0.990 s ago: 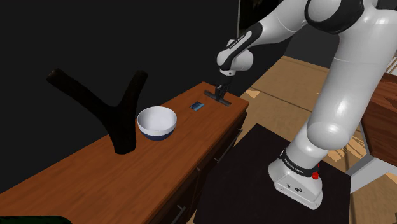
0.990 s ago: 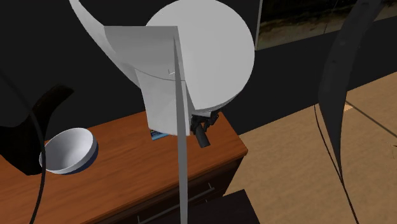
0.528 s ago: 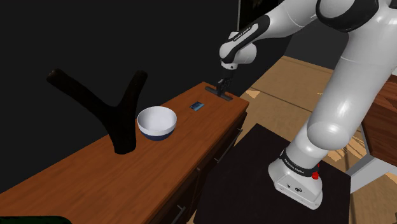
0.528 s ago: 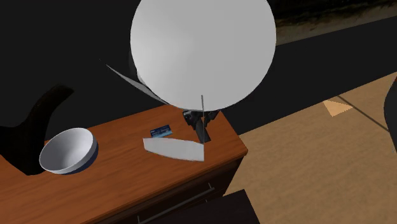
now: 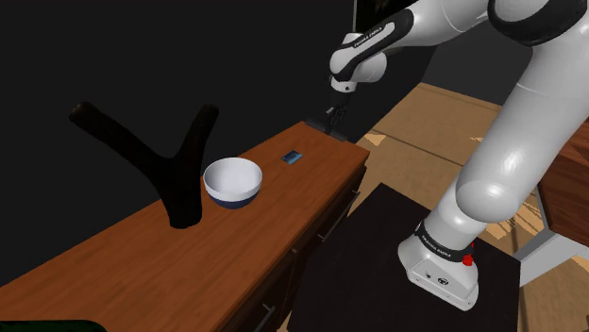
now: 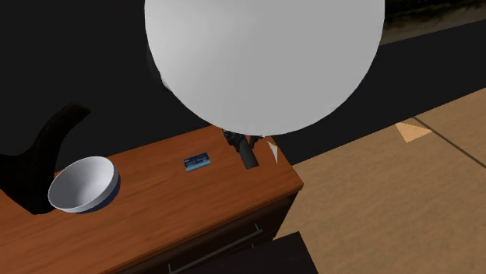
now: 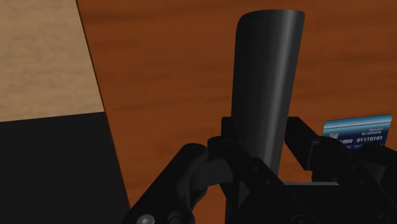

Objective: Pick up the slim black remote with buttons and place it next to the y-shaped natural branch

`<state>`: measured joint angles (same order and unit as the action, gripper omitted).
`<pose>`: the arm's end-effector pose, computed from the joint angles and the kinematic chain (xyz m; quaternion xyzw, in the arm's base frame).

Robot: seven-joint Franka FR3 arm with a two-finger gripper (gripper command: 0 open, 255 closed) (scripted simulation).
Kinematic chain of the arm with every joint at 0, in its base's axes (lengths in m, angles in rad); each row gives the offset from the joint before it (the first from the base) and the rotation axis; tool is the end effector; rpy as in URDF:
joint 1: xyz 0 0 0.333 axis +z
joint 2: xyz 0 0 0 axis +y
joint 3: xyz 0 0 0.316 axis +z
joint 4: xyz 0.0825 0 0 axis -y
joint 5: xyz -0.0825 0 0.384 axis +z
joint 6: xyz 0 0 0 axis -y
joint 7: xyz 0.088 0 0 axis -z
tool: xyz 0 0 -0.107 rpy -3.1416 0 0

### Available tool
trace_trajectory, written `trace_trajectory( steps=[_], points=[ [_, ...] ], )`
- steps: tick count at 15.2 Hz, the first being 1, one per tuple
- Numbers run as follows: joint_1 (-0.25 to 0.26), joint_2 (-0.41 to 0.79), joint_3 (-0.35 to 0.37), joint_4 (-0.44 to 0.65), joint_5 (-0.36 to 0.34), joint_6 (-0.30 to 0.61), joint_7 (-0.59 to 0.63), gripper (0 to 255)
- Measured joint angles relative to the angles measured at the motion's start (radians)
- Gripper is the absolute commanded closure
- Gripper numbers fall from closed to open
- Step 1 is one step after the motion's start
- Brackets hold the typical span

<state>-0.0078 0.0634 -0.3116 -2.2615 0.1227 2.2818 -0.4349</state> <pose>0.4968 -0.1609 0.3313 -0.9990 -0.0169 0.0050 0.0406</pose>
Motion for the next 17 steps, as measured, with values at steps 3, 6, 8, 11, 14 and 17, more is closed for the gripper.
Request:
trace_trajectory(
  steps=[3, 6, 8, 11, 14, 17],
  points=[
    [0.000, -0.028, -0.002, 0.011, -0.015, -0.037, 0.010, 255],
    [0.002, -0.049, -0.001, 0.034, -0.026, -0.079, 0.024, 255],
    [0.002, -0.066, -0.002, 0.045, -0.034, -0.105, 0.030, 255],
    [0.002, -0.081, -0.001, 0.070, -0.042, -0.145, 0.038, 255],
    [0.002, -0.105, 0.000, 0.086, -0.053, -0.184, 0.047, 255],
    [0.002, -0.121, 0.001, 0.110, -0.059, -0.222, 0.055, 255]
  ],
)
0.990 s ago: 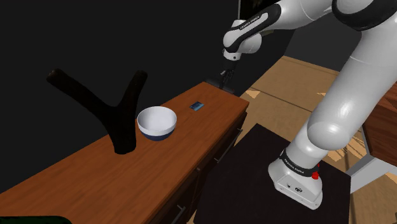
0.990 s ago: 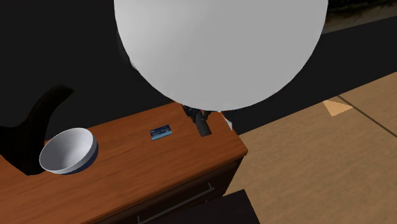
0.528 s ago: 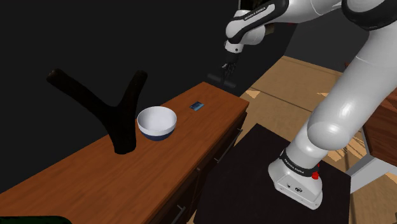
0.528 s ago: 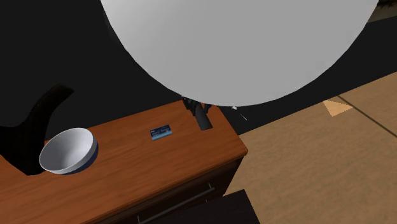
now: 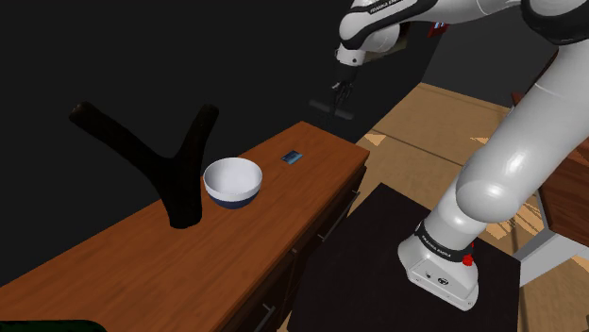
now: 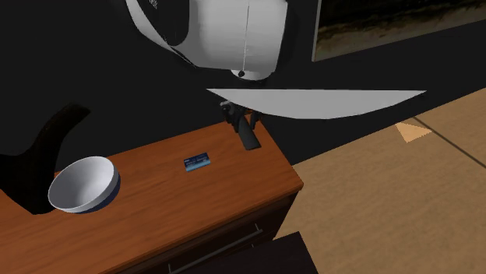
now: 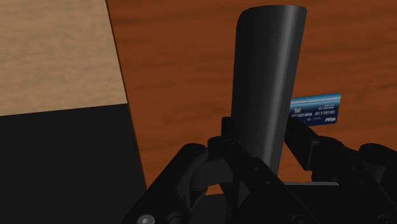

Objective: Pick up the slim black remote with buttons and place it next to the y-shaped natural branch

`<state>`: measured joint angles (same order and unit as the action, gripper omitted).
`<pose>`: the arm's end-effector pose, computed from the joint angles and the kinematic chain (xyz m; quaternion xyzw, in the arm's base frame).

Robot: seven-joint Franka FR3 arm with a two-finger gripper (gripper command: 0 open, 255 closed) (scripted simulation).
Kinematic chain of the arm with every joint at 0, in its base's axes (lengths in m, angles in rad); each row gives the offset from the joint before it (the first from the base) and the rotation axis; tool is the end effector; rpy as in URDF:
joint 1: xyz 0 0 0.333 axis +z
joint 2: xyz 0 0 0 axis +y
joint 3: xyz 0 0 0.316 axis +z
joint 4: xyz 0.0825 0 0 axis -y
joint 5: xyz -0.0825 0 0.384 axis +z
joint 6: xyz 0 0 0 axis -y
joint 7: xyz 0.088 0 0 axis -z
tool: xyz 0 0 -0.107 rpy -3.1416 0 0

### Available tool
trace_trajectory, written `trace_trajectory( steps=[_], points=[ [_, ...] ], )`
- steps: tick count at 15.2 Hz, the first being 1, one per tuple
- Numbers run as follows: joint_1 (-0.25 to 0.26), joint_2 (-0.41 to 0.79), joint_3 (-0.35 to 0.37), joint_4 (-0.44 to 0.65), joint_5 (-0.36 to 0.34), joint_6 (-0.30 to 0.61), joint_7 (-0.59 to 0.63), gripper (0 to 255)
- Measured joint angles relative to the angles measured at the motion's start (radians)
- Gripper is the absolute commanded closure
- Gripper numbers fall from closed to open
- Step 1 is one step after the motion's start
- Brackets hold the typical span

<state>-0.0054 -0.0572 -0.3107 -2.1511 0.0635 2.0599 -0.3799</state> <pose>0.4975 -0.1605 0.4216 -0.9990 -0.0168 0.0050 0.0406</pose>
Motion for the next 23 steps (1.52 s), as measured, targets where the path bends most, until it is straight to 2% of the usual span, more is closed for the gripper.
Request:
trace_trajectory(
  steps=[23],
  points=[
    [0.001, -0.061, 0.006, 0.247, -0.025, -0.304, 0.032, 255]
  ],
)
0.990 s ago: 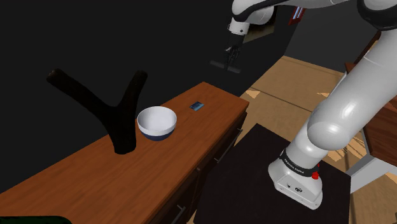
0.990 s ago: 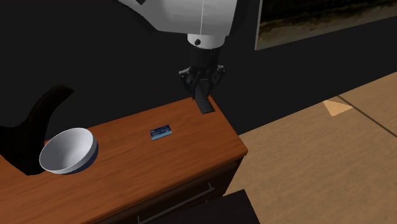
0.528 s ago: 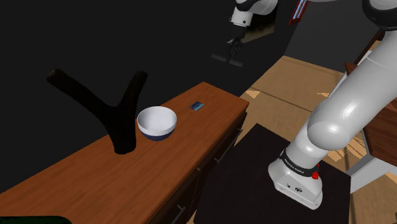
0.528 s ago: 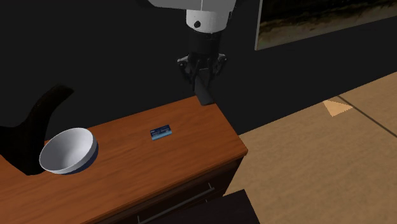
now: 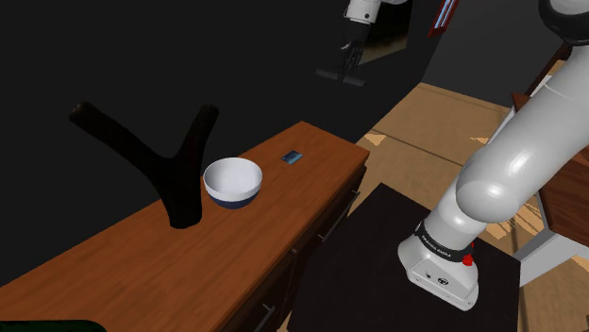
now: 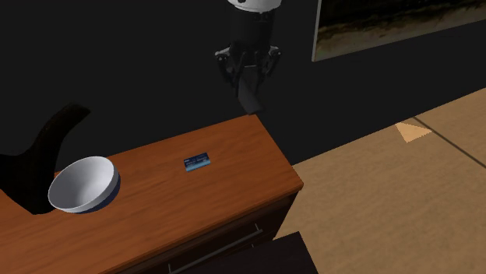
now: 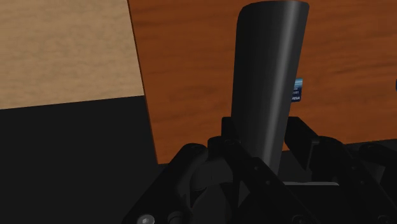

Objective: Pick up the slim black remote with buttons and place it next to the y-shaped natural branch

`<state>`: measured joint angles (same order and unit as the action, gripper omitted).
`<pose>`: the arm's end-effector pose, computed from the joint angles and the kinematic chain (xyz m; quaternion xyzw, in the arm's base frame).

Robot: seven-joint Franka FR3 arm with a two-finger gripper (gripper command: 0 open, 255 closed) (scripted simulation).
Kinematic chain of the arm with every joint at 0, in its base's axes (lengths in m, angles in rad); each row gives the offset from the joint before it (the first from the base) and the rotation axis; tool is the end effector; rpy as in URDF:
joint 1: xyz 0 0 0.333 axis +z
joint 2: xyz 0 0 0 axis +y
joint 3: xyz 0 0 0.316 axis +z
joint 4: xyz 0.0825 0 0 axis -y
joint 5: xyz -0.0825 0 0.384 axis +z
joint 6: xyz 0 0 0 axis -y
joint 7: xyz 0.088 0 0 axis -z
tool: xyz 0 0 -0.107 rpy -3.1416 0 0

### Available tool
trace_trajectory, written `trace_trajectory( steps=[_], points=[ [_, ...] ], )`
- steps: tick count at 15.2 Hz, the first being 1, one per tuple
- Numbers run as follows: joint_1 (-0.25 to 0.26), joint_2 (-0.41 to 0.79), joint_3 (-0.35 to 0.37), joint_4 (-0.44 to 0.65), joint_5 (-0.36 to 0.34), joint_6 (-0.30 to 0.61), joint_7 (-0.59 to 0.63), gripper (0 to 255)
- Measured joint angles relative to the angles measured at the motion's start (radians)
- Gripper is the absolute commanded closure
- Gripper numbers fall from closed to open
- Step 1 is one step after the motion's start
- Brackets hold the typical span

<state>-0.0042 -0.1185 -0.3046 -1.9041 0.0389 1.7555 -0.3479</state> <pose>0.4976 -0.1618 0.5429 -0.9990 -0.0169 0.0050 0.0405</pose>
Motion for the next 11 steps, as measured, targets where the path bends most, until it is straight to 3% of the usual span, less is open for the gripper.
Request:
trace_trajectory(
  steps=[11],
  points=[
    [0.001, 0.014, 0.000, 0.165, 0.003, -0.152, 0.005, 255]
  ],
)
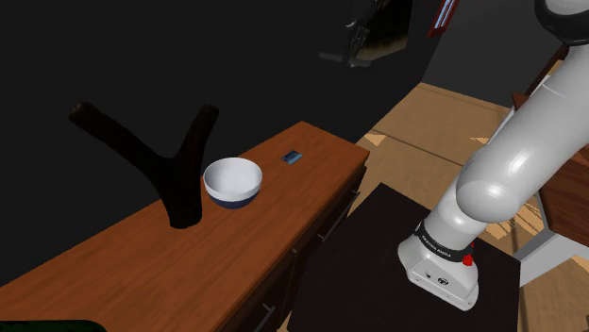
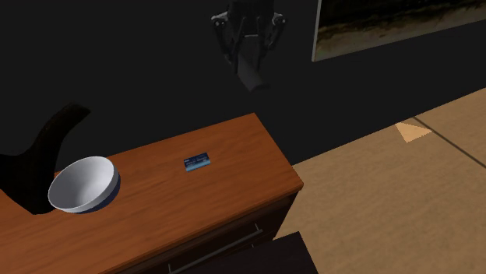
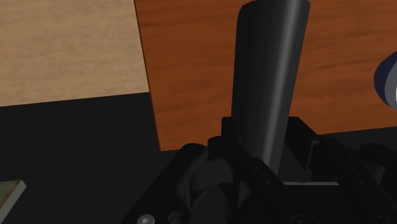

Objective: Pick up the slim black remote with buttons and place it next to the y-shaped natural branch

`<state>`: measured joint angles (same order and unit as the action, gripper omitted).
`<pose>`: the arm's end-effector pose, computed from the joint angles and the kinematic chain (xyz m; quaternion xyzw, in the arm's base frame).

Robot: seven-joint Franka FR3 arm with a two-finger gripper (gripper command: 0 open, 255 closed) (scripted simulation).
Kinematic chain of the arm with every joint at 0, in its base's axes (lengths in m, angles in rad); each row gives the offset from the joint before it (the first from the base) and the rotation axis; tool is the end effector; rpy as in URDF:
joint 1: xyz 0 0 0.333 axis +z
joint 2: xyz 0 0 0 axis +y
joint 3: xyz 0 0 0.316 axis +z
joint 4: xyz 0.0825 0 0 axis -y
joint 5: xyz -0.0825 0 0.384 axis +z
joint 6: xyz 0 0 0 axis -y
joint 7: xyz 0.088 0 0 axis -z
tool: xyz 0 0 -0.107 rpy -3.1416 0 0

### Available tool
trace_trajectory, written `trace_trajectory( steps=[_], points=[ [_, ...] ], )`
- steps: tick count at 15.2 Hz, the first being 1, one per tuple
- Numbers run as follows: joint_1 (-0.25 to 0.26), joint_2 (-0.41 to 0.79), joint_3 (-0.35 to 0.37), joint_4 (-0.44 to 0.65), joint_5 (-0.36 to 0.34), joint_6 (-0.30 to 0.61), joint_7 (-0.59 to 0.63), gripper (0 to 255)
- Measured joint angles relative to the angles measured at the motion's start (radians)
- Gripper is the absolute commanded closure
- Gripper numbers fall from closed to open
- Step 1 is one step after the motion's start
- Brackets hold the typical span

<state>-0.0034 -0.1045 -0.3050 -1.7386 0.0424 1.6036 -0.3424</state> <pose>0.4979 -0.1620 0.6019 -0.9990 -0.0170 0.0050 0.0405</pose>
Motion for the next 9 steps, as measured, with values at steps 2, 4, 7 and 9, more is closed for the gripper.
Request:
trace_trajectory(
  steps=[2, 4, 7, 9],
  points=[
    [0.000, 0.002, 0.000, 0.028, 0.001, -0.027, 0.001, 255],
    [0.000, 0.011, -0.001, 0.066, 0.003, -0.055, 0.002, 255],
    [0.005, 0.005, 0.005, 0.091, 0.002, -0.086, 0.013, 255],
    [0.024, -0.025, 0.032, 0.062, -0.001, -0.083, 0.059, 255]
  ],
)
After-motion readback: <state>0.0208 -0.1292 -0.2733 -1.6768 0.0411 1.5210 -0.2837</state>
